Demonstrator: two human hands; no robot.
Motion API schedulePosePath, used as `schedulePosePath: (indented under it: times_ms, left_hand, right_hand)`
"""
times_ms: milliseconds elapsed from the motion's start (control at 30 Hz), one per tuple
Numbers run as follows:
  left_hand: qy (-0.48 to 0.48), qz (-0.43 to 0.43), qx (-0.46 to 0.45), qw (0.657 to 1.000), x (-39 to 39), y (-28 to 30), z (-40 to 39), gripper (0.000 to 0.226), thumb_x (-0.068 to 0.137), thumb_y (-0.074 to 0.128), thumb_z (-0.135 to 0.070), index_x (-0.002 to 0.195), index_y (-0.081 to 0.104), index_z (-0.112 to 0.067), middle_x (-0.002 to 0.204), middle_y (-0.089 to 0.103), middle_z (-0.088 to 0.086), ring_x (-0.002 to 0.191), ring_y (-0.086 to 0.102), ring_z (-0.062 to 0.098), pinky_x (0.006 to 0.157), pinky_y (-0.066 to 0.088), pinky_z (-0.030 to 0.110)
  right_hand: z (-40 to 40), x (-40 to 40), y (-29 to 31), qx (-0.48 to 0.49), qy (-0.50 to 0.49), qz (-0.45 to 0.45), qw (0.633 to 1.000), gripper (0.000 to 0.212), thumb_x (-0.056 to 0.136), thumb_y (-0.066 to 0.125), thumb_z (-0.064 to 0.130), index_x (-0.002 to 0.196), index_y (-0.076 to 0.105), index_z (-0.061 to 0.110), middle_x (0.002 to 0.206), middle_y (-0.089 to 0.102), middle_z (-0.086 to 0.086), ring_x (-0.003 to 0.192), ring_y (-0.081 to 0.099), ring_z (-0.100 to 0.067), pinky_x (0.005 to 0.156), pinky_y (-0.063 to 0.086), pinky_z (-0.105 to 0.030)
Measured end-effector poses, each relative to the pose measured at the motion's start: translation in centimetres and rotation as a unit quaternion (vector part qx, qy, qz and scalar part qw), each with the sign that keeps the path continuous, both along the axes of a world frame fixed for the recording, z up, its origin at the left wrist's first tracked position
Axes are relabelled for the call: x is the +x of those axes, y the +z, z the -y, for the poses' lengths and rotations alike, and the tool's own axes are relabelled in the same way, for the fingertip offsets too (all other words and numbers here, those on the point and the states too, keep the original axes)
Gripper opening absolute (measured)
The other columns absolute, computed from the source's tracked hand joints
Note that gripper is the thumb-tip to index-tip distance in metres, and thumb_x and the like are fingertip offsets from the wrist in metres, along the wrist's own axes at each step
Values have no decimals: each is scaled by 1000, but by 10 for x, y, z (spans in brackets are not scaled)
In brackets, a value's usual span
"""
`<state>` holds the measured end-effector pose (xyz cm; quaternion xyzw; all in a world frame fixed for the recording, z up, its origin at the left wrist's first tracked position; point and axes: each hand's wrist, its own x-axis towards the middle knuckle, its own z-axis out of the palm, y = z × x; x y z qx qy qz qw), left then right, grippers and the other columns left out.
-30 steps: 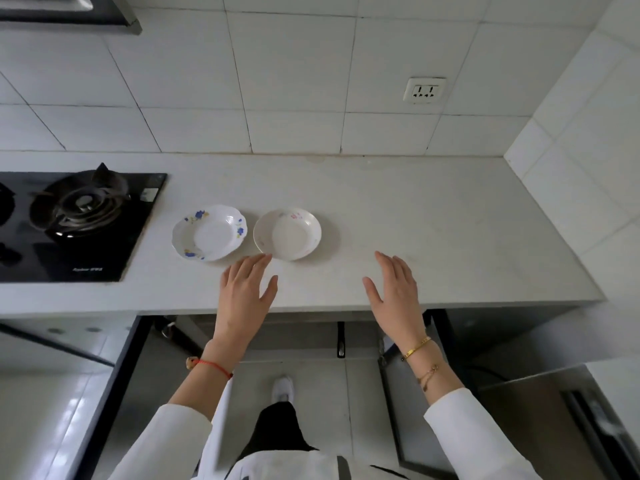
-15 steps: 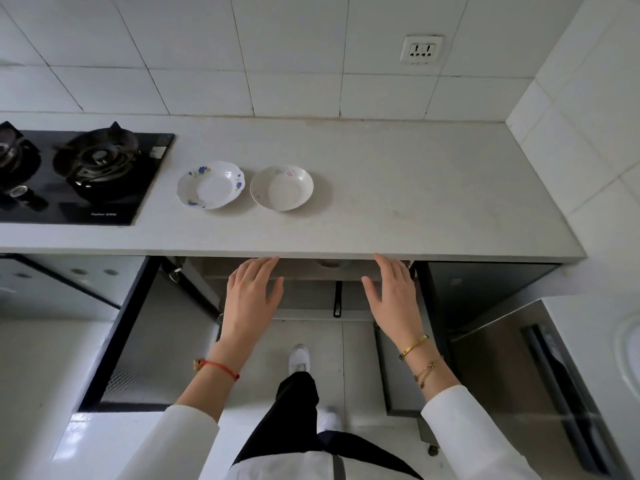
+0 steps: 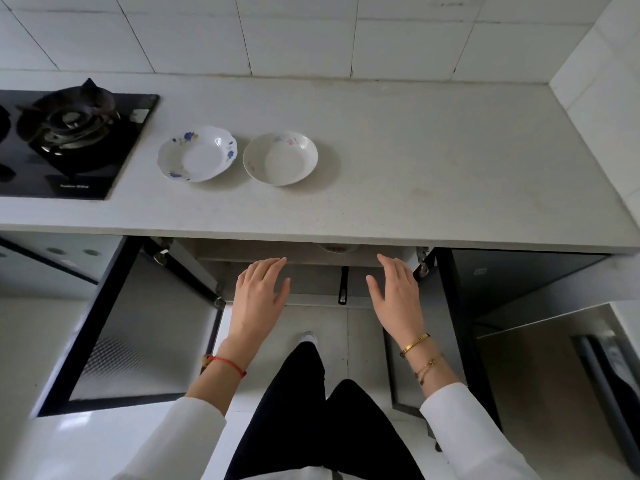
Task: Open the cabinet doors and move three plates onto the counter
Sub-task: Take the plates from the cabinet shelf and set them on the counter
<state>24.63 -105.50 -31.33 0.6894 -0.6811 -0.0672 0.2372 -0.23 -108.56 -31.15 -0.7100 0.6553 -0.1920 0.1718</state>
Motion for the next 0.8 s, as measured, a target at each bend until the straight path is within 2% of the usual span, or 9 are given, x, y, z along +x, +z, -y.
schedulePosePath:
  times_ms: [267,433,600,800]
  left_hand:
    - [-15,17,5,1000,1,-107,61,36,92,62,-19,126,62,-9,123,65,5,116,58,25,98,44,40]
    - [-24,41,1,999,6,-185,102,31,90,63,-20,120,63,-9,120,66,8,110,59,30,93,46,42]
    - [-33,60,-16,998,12,-263,142,34,90,60,-22,122,62,-13,120,65,5,106,59,31,86,46,41]
    - [-48,72,-68,994,16,-337,173,34,87,60,-19,121,61,-13,117,65,5,103,59,31,83,47,41]
  right_hand:
    - [57,1,-110,1,-10,13,1000,42,98,49,30,133,49,7,136,53,-10,133,41,-27,110,37,-42]
    - [93,4,-189,-5,-18,6,1000,39,97,51,28,129,52,5,127,56,-13,122,49,-29,100,43,-44]
    - [127,8,-264,-44,-18,-5,999,38,95,54,24,125,55,1,121,59,-17,116,54,-33,93,47,-46]
    - [158,8,-342,-82,-24,18,996,41,96,52,27,129,51,2,125,56,-18,119,51,-35,97,45,-49]
